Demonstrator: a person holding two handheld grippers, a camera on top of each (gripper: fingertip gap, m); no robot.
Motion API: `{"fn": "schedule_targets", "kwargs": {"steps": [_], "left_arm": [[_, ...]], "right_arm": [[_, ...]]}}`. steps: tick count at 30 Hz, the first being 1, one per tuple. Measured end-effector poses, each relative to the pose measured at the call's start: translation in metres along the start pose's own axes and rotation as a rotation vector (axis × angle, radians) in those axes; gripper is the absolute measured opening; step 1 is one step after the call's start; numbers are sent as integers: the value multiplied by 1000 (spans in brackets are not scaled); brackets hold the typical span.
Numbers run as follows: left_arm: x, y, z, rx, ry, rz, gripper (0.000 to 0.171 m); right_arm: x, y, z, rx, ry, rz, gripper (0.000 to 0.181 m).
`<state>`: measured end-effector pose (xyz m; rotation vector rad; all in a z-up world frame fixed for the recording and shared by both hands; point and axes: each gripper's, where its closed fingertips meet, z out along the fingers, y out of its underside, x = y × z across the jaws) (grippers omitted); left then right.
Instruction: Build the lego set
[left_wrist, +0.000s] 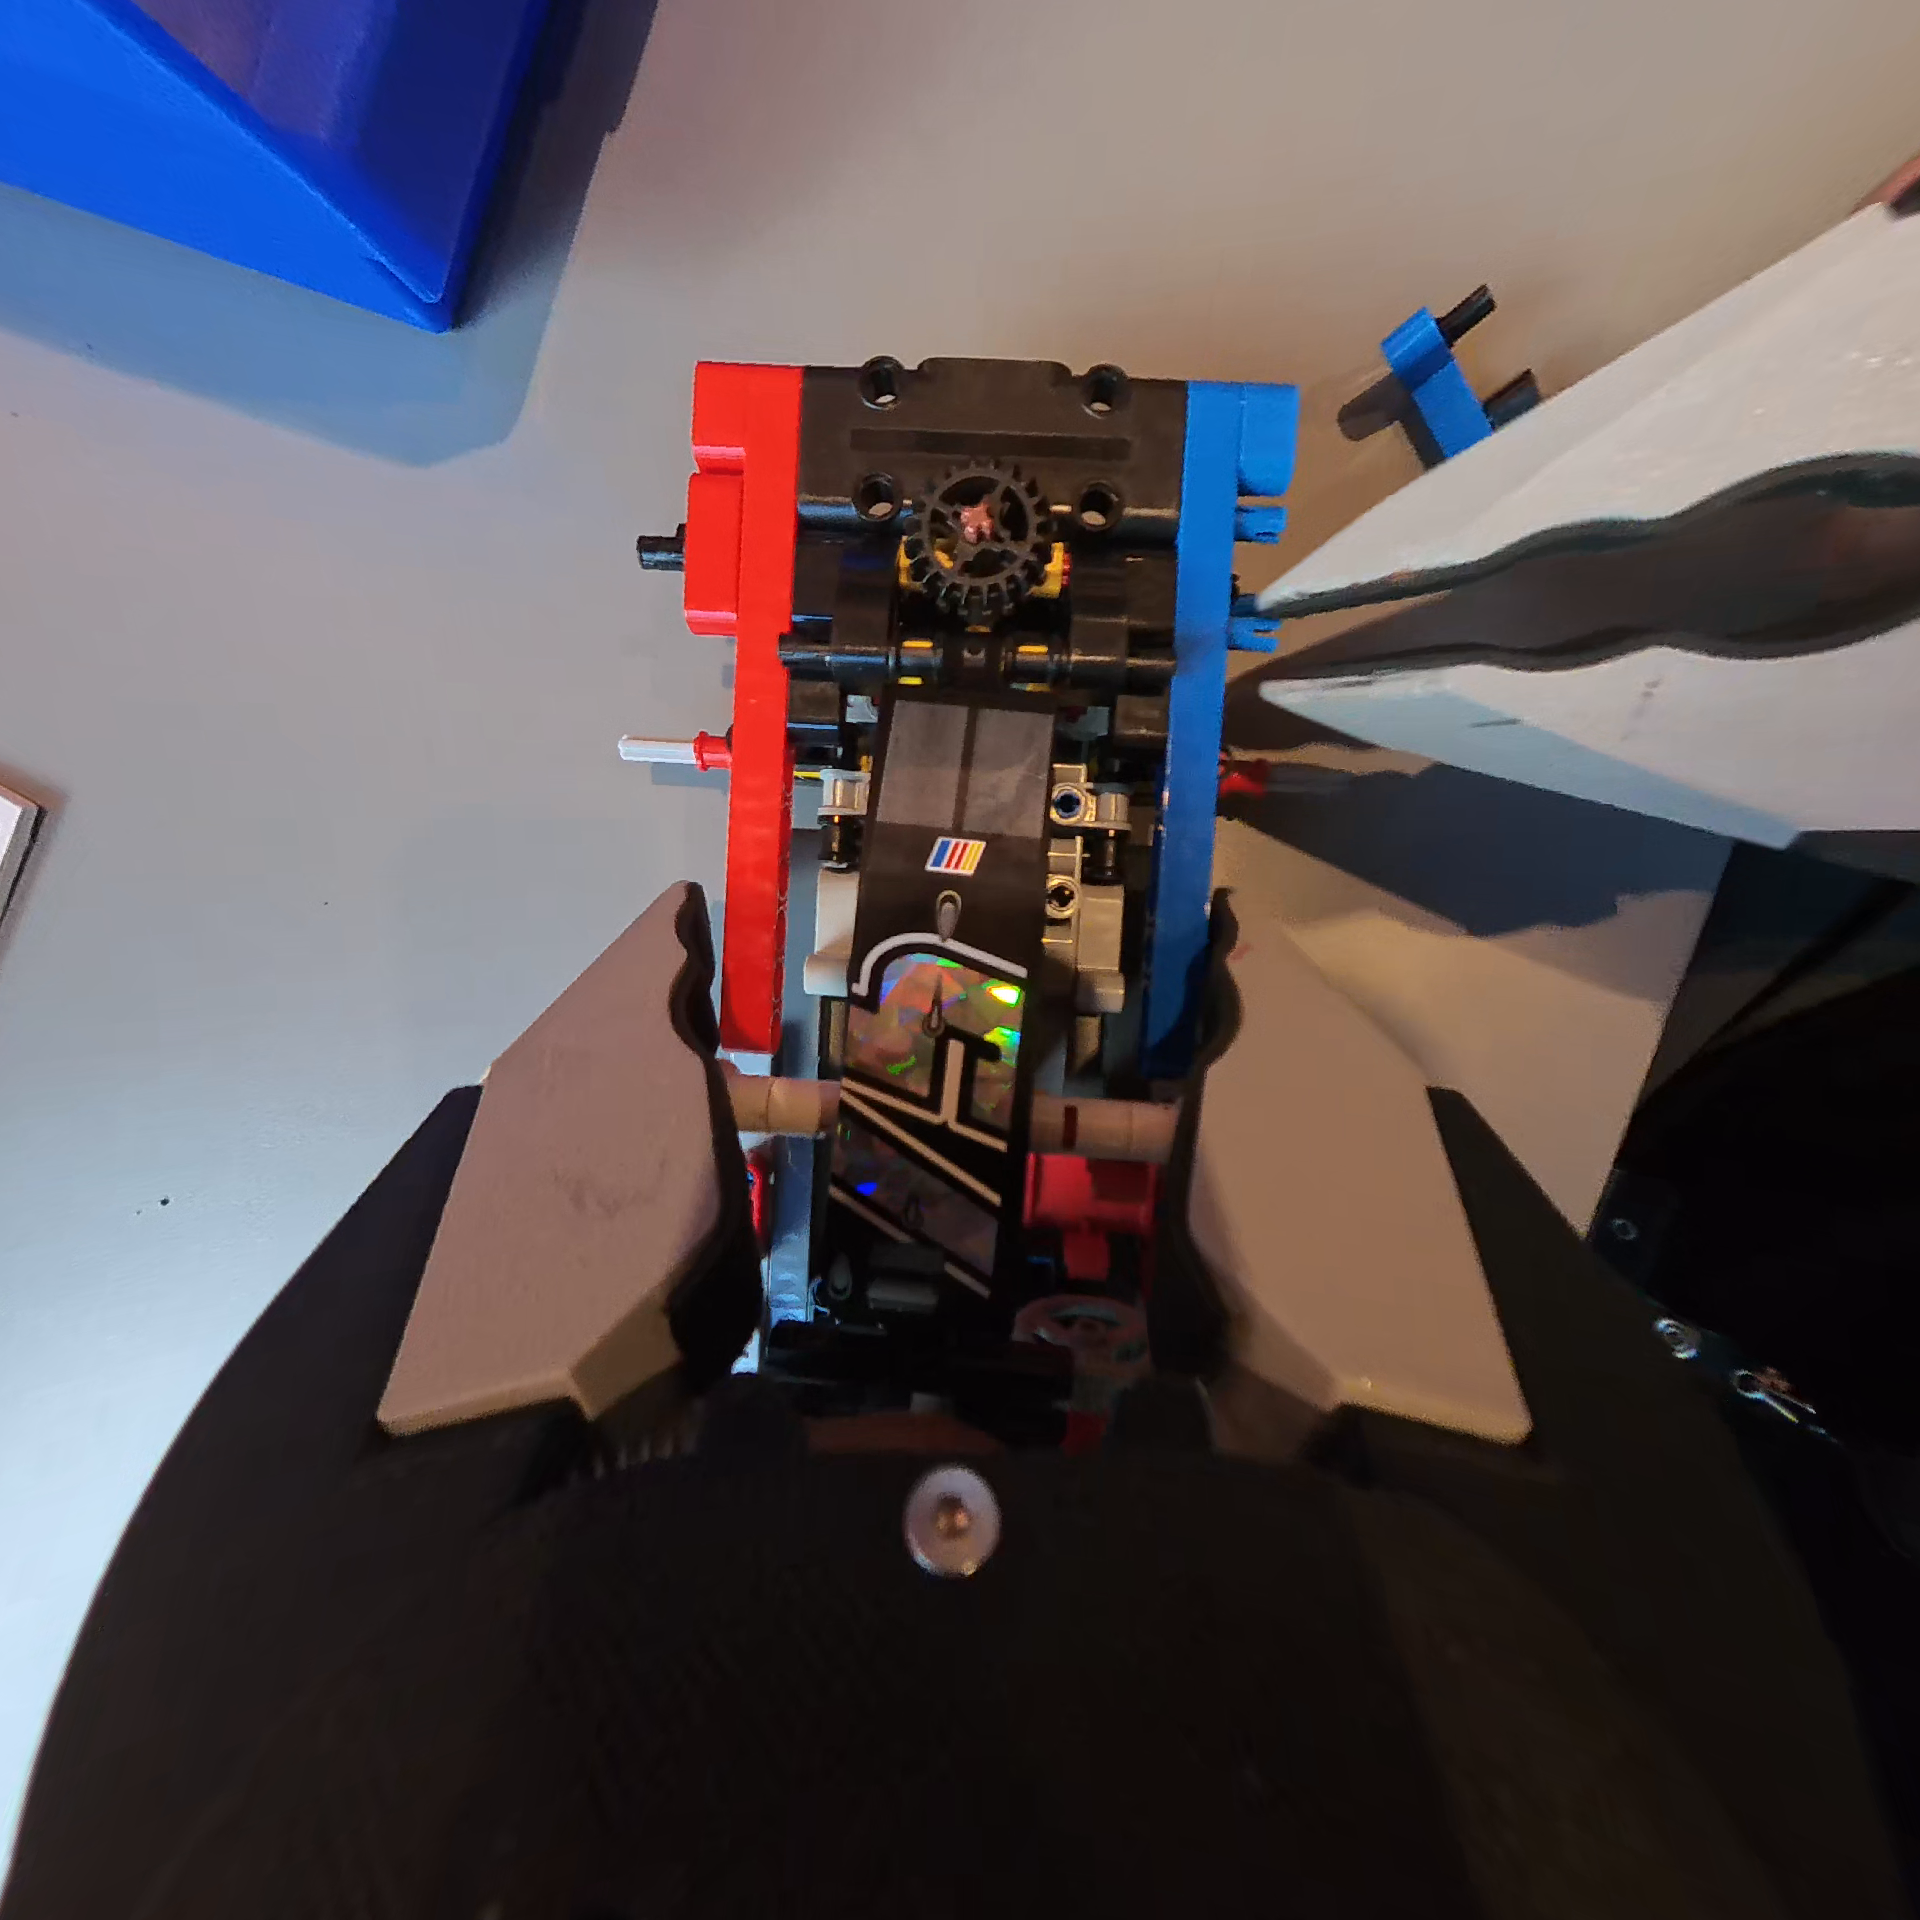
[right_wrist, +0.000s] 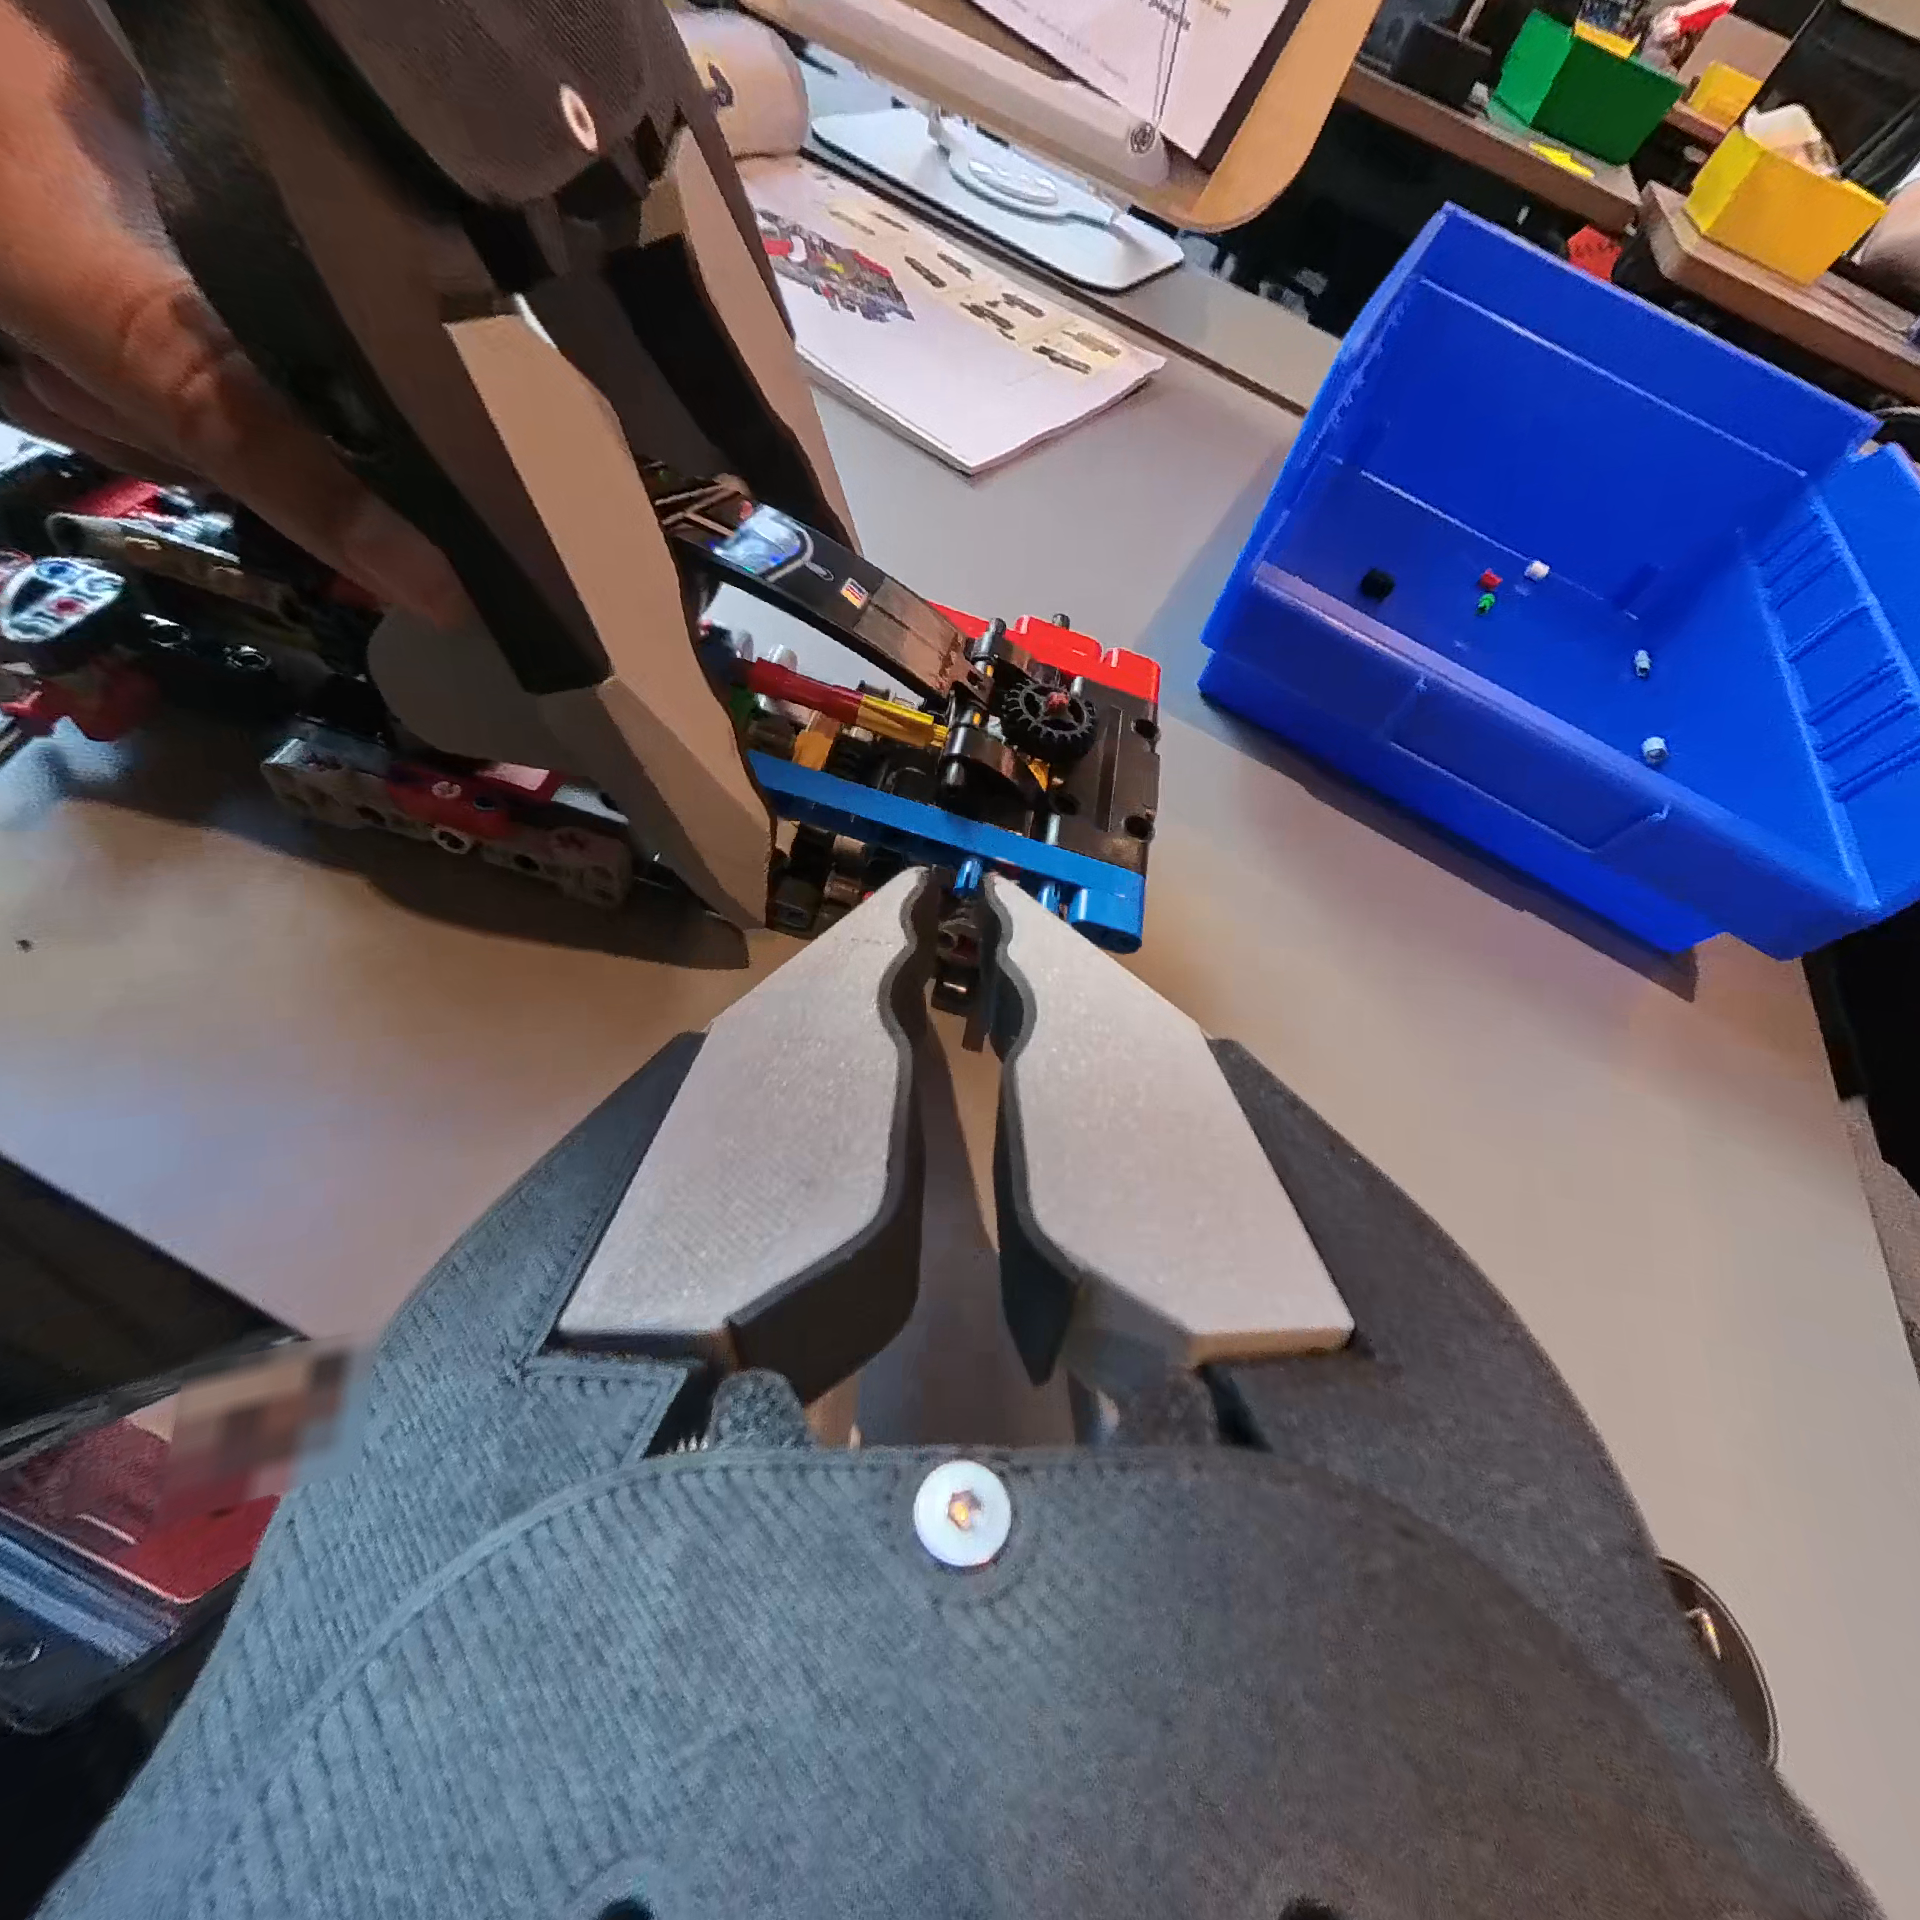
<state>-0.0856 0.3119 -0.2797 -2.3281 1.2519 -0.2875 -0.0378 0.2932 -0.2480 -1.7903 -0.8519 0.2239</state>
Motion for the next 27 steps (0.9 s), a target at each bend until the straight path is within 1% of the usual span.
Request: {"fn": "schedule_targets", "kwargs": {"steps": [2, 5, 14, 27], "left_arm": [[0, 0, 0, 0, -5, 7, 91], [0, 0, 1, 8, -8, 13, 91], [0, -1, 0, 21, 2, 8, 92], [1, -2, 1, 24, 3, 7, 93]], "right_arm": [[0, 4, 3, -27, 9, 11, 4], [1, 3, 3, -20, 28, 20, 0], [2, 3, 2, -16, 61, -15, 0], [3, 0, 1, 6, 53, -11, 0]]}}
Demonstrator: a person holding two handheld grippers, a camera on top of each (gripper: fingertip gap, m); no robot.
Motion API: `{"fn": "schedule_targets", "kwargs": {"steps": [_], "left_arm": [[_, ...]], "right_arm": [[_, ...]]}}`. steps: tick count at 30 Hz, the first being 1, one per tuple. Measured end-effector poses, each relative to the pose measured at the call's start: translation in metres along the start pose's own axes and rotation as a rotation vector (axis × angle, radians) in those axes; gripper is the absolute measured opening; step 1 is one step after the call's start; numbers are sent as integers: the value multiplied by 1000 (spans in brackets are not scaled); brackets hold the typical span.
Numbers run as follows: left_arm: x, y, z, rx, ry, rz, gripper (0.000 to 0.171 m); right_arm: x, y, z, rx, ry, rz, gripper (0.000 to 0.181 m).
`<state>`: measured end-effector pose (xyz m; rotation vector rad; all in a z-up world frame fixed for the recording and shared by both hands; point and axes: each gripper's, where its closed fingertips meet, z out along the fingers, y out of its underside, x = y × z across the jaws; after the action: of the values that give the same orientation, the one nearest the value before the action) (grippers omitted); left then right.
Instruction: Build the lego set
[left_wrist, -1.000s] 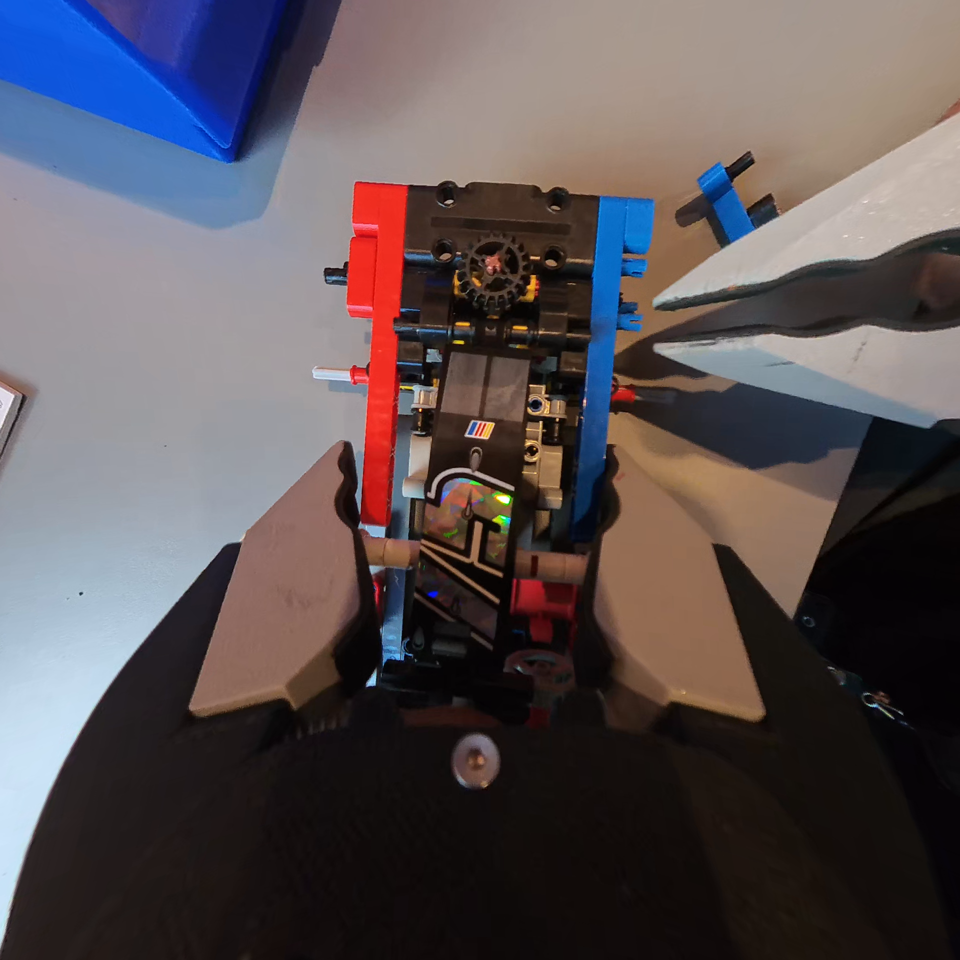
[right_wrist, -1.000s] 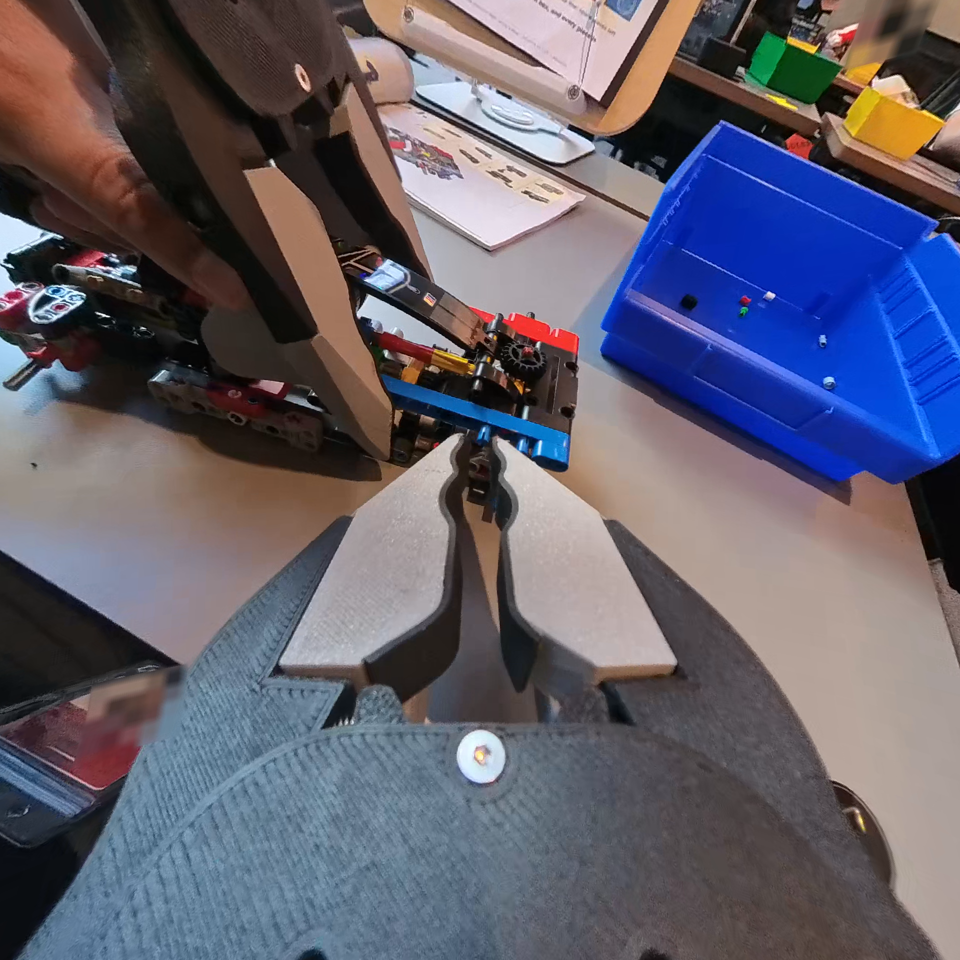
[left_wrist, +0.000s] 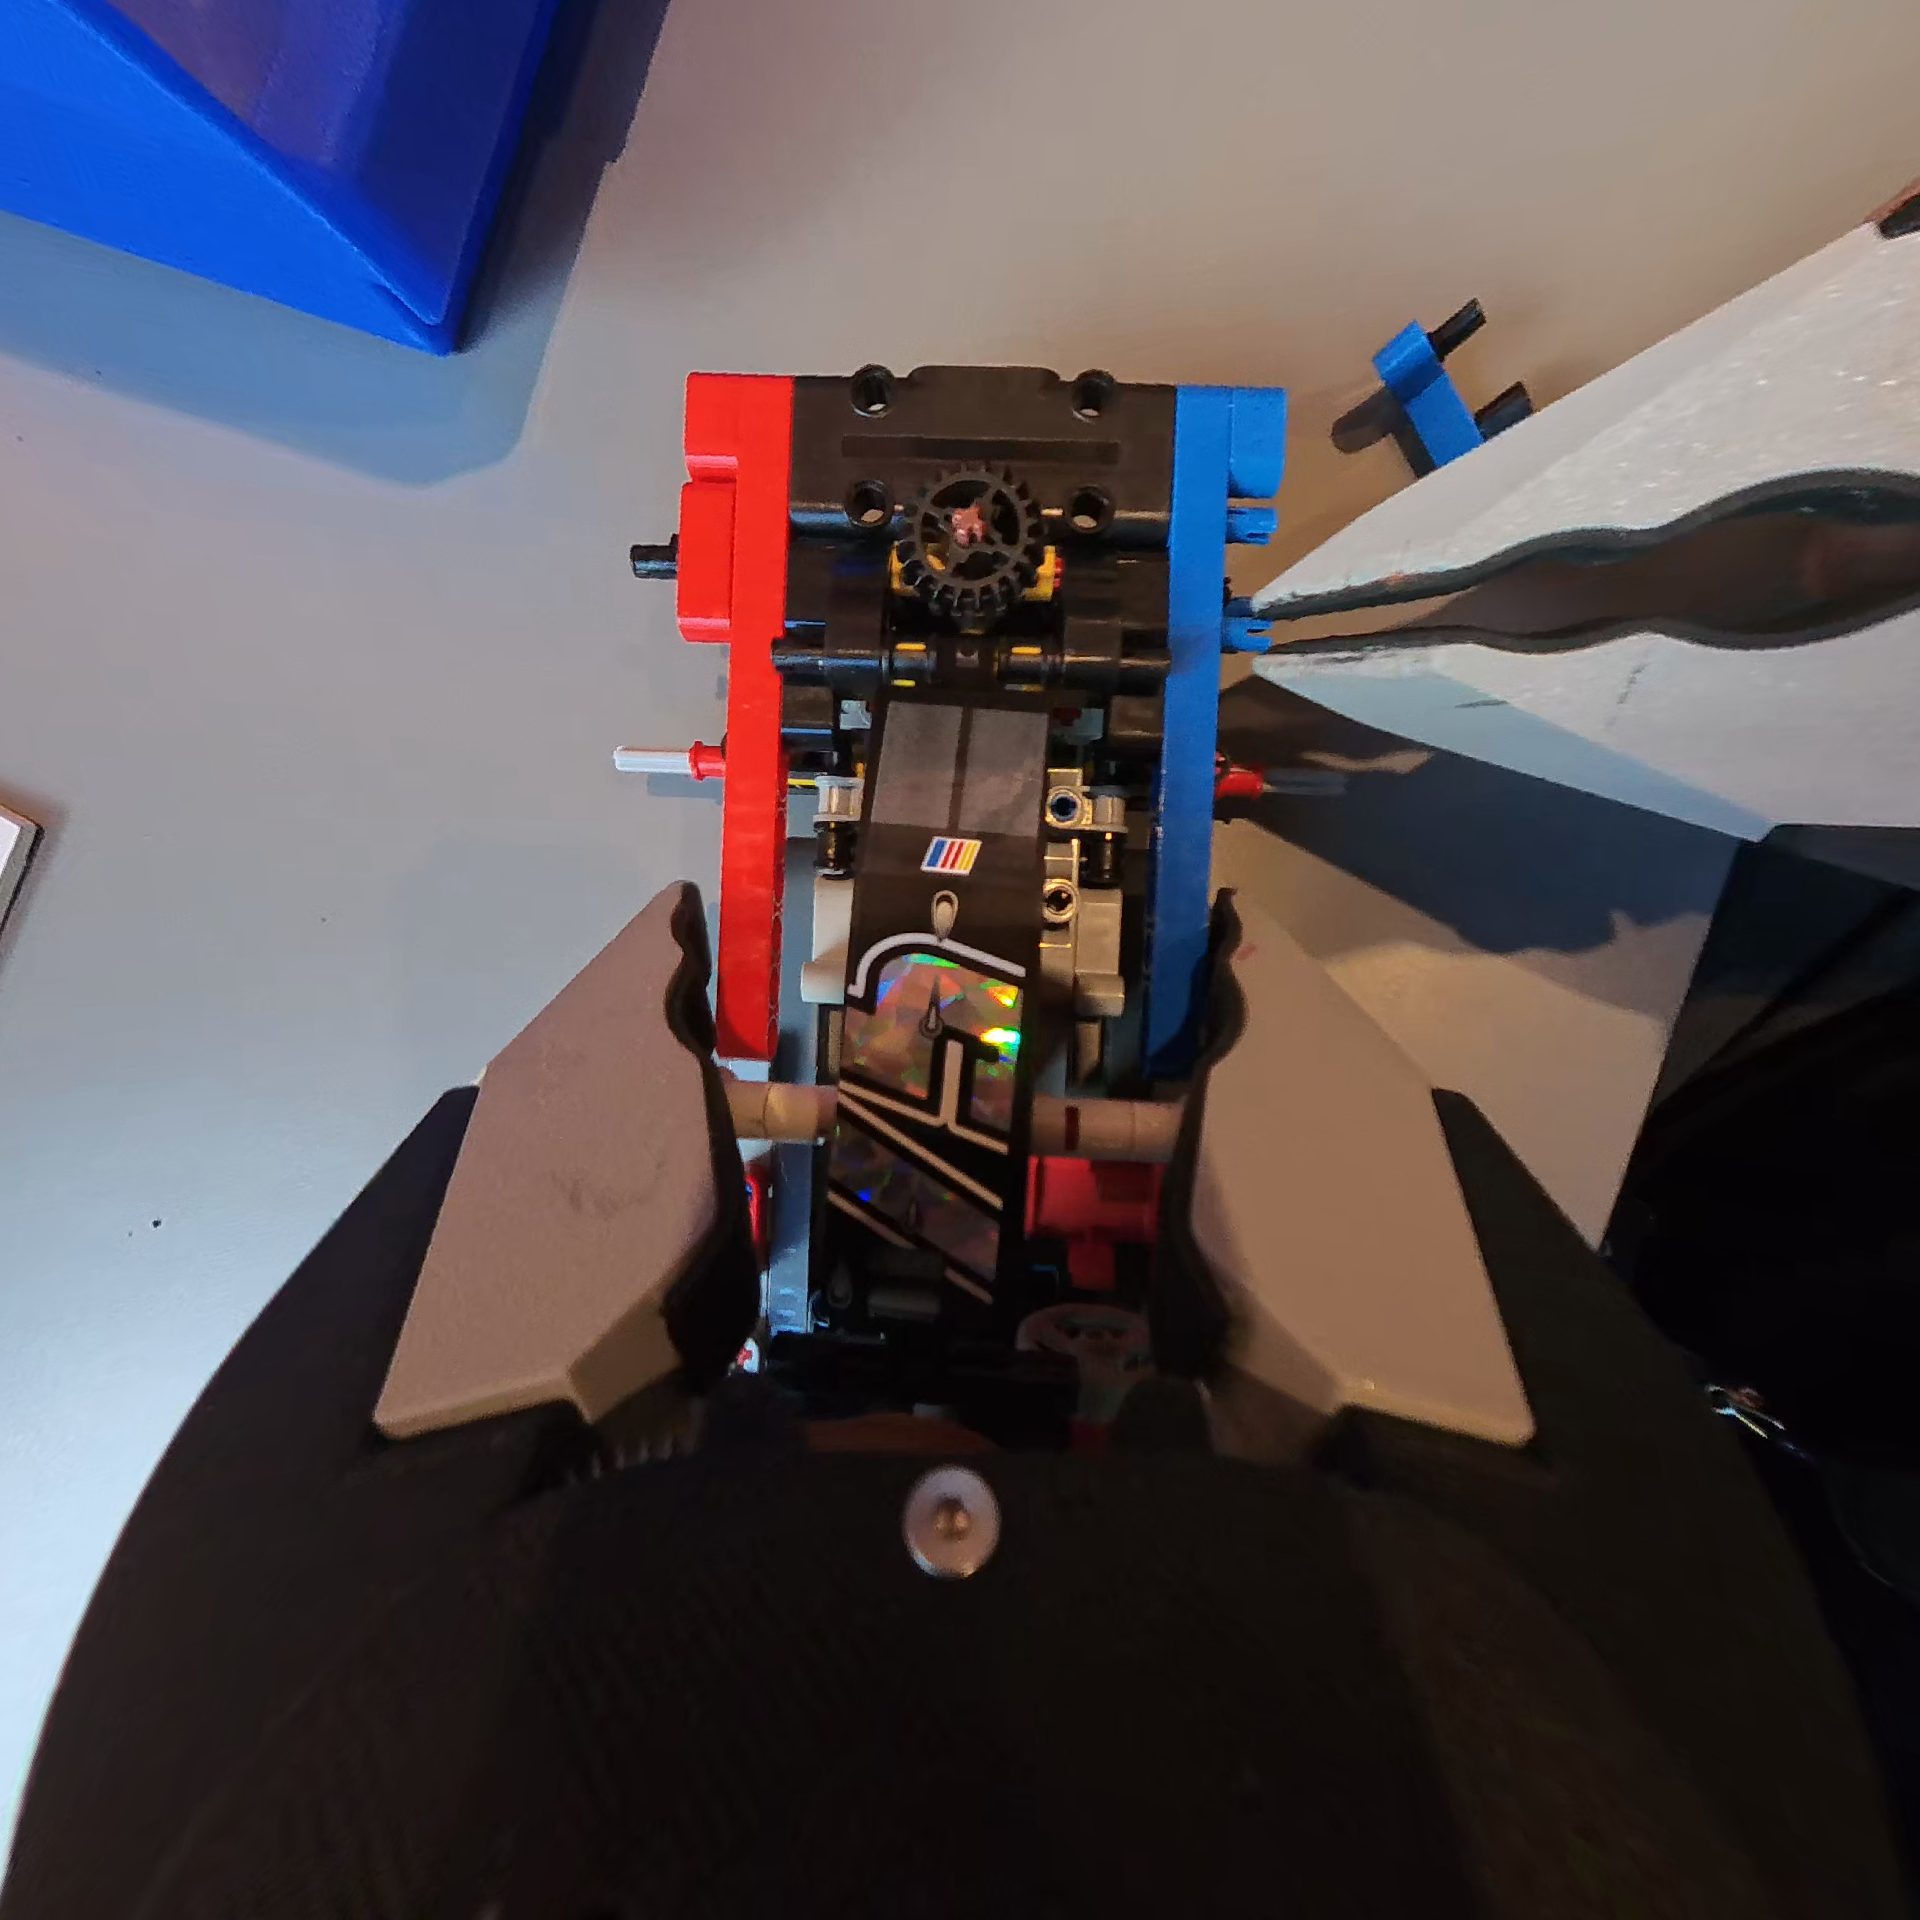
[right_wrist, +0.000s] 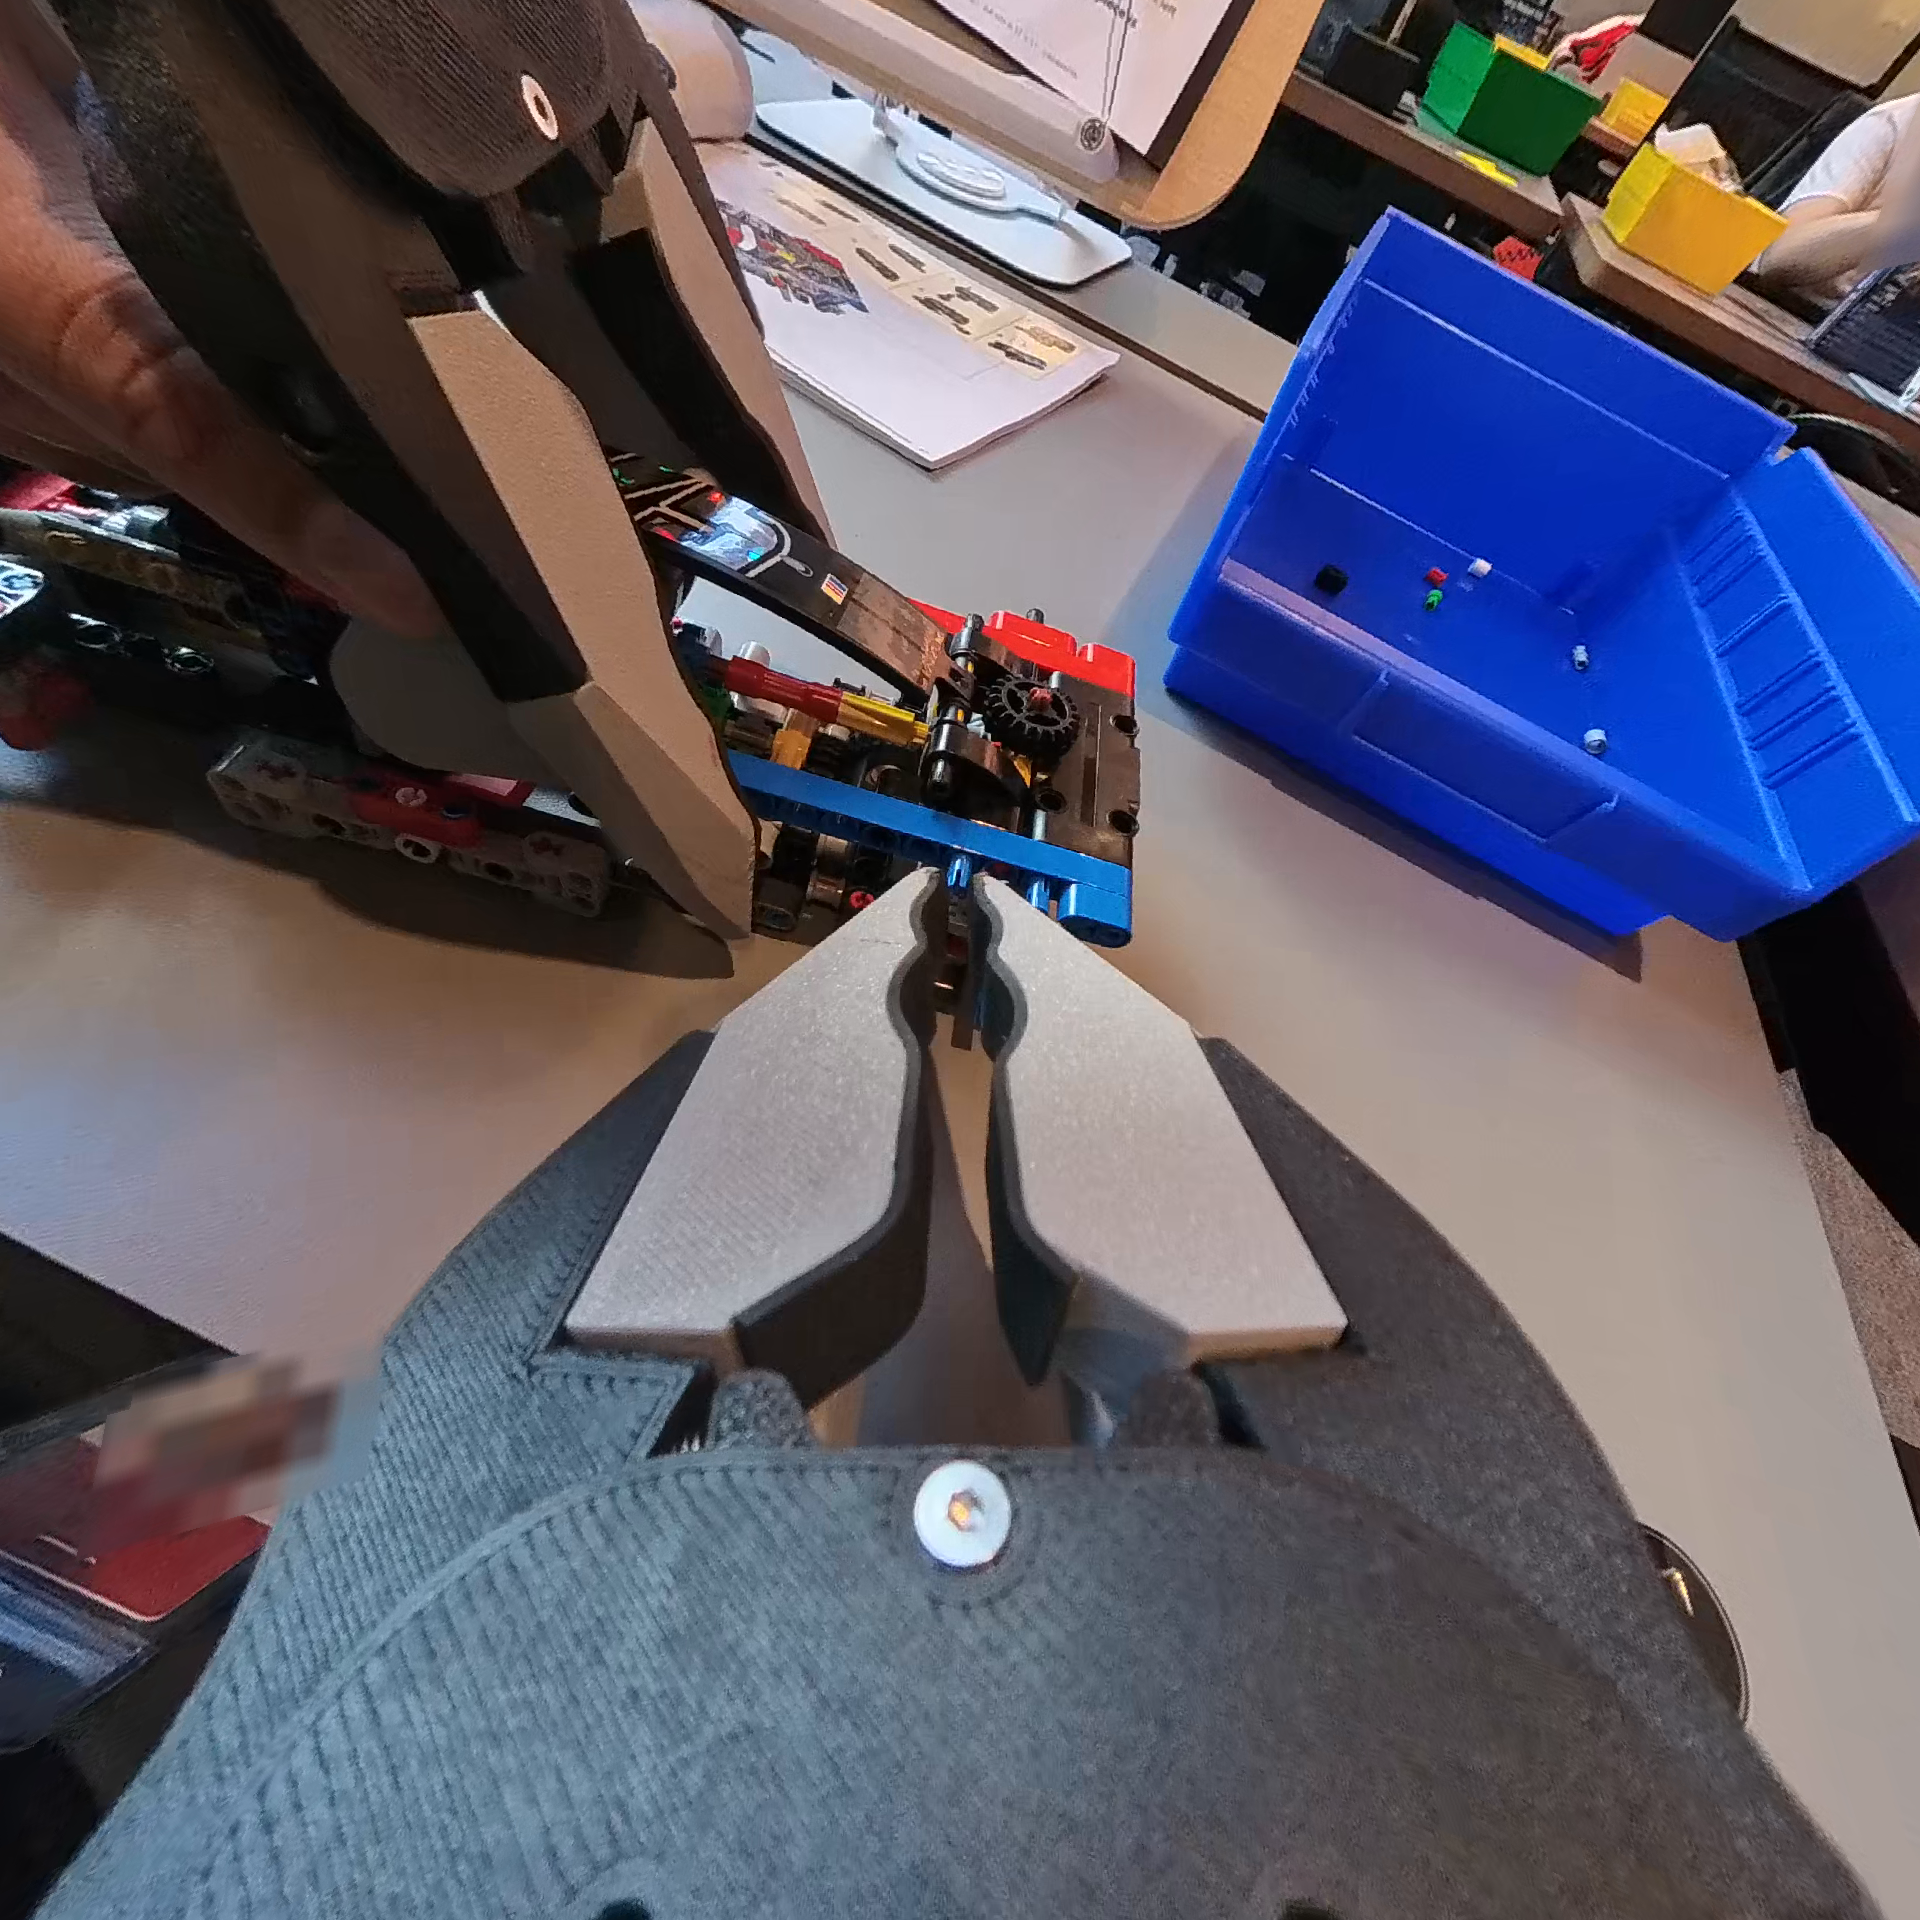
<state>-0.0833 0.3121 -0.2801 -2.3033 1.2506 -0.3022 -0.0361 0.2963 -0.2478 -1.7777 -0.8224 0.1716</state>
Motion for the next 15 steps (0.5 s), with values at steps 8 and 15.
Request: {"fn": "schedule_targets", "kwargs": {"steps": [8, 15], "left_arm": [[3, -1, 1, 2, -4, 20, 92], [3, 0, 1, -2, -15, 12, 92]], "right_arm": [[2, 2, 1, -35, 14, -59, 0], [3, 2, 2, -55, -46, -55, 0]]}}
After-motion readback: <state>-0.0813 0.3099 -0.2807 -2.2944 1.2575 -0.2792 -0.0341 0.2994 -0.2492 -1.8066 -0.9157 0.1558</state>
